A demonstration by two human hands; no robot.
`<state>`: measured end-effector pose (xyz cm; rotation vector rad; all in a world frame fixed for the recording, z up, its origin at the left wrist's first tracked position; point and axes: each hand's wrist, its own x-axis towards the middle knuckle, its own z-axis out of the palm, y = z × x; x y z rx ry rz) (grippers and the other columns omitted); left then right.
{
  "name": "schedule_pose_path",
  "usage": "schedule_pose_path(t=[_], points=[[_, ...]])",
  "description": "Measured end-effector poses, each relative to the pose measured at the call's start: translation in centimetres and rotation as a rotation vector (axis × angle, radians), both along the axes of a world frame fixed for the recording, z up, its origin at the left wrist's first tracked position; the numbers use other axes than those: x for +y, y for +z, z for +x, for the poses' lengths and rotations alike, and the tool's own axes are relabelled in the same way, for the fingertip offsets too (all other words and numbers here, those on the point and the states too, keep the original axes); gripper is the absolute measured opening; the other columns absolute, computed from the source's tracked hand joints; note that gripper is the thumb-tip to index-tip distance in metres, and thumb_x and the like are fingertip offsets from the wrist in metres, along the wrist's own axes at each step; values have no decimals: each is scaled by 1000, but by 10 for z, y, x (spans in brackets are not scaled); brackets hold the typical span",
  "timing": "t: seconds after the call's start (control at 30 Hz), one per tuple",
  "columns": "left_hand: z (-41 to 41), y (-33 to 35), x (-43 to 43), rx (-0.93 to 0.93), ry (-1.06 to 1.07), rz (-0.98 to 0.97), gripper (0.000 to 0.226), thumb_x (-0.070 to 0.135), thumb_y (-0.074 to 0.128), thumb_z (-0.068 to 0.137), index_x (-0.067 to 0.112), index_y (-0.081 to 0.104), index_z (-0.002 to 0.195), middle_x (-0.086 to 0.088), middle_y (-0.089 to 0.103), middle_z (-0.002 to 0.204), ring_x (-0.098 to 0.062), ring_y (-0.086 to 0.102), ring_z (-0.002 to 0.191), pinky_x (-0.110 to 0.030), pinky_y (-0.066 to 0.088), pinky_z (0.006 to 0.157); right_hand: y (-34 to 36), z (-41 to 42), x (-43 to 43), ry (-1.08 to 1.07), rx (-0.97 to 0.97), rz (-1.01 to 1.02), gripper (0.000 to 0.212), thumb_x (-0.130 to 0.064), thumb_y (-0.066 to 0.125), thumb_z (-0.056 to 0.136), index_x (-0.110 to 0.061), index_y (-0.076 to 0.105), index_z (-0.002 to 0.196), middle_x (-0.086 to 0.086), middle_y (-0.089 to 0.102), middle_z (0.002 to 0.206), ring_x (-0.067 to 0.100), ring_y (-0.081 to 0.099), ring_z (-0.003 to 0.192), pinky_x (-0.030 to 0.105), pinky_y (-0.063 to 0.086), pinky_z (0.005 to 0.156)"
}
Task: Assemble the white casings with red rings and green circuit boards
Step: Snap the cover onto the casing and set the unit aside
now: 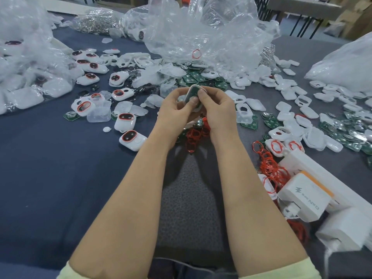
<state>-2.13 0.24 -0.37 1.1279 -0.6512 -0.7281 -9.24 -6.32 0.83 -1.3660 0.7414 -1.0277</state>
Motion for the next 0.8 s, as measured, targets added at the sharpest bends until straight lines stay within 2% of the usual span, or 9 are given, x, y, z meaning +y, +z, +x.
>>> schedule_pose_path(t=[0.1, 0.2, 0.33, 0.43, 0.6, 0.67, 0.73, 0.8], points=[[3, 0, 1, 2, 24, -21, 16, 4, 56, 95, 18, 58, 101, -6, 71, 85, -19, 73, 78, -28, 58, 65, 2, -1, -1, -49, 24, -27, 10, -14, 58, 93, -14, 68, 92, 4, 68, 90, 21, 64, 88, 37, 52, 85], [5, -1, 1, 23, 52, -36, 16, 1, 54, 95, 16, 57, 99, -9, 71, 88, -21, 73, 78, -29, 58, 65, 2, -4, -6, -149, 28, -14, 12, -16, 54, 95, -17, 66, 96, -4, 64, 88, 13, 61, 90, 35, 51, 89], [5, -2, -1, 70, 56, -43, 15, 0, 54, 95, 12, 56, 105, -10, 69, 91, -20, 73, 78, -29, 59, 70, 1, -8, -8, -229, 6, 36, 19, -11, 49, 96, -20, 65, 90, -5, 63, 84, 11, 60, 84, 29, 51, 81], [6, 0, 0, 104, 62, -61, 22, -3, 53, 94, 12, 56, 110, -7, 69, 91, -20, 72, 79, -29, 59, 74, 0, -9, -8, -248, 18, 42, 21, -10, 49, 95, -22, 64, 85, -5, 63, 83, 12, 59, 85, 32, 51, 83], [10, 5, 4, 180, 180, -83, 22, -7, 52, 93, 14, 56, 100, -13, 67, 90, -19, 71, 71, -29, 60, 73, 0, -8, -8, -252, 118, -50, 20, -11, 52, 92, -24, 64, 84, -6, 63, 85, 11, 59, 86, 34, 51, 86], [14, 7, 6, 267, 251, -120, 22, -7, 52, 93, 14, 56, 100, -13, 66, 93, -19, 71, 71, -27, 59, 70, -1, -8, -8, -247, 178, -129, 18, -11, 52, 91, -22, 65, 86, -7, 62, 82, 6, 57, 77, 25, 49, 80], [18, 9, 8, 370, 325, -184, 21, -5, 53, 93, 13, 56, 101, -16, 63, 106, -19, 71, 74, -24, 57, 67, -1, -6, -5, -222, 250, -228, 16, -11, 54, 90, -18, 68, 90, -8, 62, 80, -1, 53, 67, 9, 43, 67], [22, 11, 9, 409, 406, -233, 19, -3, 52, 94, 14, 56, 100, -18, 61, 113, -18, 71, 74, -22, 56, 67, -1, -4, -2, -188, 334, -315, 16, -11, 55, 90, -15, 70, 94, -7, 63, 82, -1, 53, 68, 6, 40, 63]])
